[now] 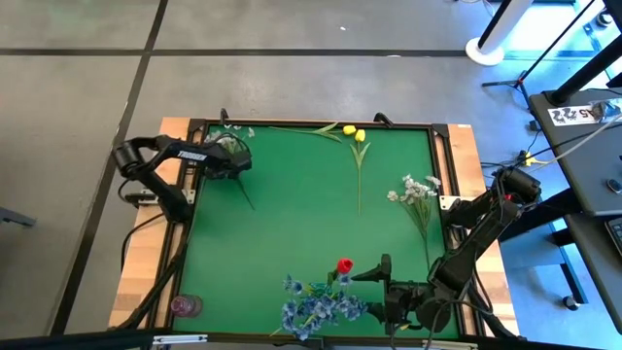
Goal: Sort flowers into vase by color
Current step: Put the red flower into the blue vase
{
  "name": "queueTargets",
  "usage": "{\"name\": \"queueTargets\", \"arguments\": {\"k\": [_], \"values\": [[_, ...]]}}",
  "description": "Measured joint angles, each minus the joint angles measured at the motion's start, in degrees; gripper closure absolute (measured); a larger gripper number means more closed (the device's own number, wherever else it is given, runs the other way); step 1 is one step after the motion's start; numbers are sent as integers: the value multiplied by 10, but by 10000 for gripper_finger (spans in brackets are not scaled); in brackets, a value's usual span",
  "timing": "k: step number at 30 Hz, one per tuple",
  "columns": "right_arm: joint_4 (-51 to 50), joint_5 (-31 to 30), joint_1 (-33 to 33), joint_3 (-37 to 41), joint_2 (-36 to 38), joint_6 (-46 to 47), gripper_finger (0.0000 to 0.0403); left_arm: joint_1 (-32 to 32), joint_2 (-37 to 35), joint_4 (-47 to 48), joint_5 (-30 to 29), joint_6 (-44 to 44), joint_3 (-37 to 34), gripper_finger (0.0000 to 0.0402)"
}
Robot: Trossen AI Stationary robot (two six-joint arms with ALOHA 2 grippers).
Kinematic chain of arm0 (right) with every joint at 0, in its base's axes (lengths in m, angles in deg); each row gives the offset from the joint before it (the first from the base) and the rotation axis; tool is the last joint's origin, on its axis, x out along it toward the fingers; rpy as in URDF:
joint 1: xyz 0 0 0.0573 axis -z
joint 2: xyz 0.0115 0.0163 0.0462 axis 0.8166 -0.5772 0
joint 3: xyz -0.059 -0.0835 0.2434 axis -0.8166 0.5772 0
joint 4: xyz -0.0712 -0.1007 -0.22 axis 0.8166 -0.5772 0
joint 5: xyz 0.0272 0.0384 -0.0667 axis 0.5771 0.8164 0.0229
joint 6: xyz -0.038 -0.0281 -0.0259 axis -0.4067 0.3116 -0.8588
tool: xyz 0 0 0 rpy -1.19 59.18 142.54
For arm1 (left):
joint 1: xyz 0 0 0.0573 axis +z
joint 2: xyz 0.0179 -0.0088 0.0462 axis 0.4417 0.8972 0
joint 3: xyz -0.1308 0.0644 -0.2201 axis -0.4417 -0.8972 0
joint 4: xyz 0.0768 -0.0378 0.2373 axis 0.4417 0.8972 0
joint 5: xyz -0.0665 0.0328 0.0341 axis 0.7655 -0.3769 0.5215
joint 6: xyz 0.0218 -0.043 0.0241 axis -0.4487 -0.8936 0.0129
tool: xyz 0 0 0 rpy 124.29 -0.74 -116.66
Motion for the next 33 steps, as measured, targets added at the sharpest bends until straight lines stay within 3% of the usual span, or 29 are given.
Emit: {"name": "queueTargets", "arguments": {"k": [5,12,18,23,27,30,33], "values": [[-2,0,0,0,0,0,91,-1,1,-2,0,0,-1,390],[-2,0,-1,0,0,0,91,-17,-13,49,25,16,4,397],[-2,-17,0,0,0,-7,91,-91,-100,155,11,6,61,398],[-14,-57,-1,-20,6,-9,91,-178,-204,215,-22,-15,150,398],[-66,-74,0,-63,12,-6,91,-274,-282,196,-61,-15,228,398],[-92,-81,0,-87,13,-6,91,-378,-318,126,-115,9,267,399],[-94,-83,0,-97,14,-7,91,-494,-331,-7,-185,99,273,399]]}}
